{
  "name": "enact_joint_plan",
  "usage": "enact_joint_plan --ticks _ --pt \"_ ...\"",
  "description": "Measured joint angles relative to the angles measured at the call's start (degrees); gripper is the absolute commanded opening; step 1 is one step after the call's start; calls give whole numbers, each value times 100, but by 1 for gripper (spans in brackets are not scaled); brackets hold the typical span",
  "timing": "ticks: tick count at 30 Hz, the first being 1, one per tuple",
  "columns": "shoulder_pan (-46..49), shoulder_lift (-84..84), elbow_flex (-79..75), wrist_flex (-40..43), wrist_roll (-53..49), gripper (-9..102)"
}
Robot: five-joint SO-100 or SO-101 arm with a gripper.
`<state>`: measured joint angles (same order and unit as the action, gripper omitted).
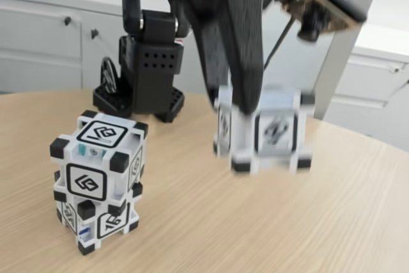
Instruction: Stack cubes from left to right.
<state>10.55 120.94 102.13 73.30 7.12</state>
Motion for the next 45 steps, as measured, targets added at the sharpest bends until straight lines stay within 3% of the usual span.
enact_joint_plan --ticks 17,29,45 --pt "44 2136 0 26 308 8" --pt "114 2303 0 26 132 9" --pt "1978 2294 0 26 -220 8"
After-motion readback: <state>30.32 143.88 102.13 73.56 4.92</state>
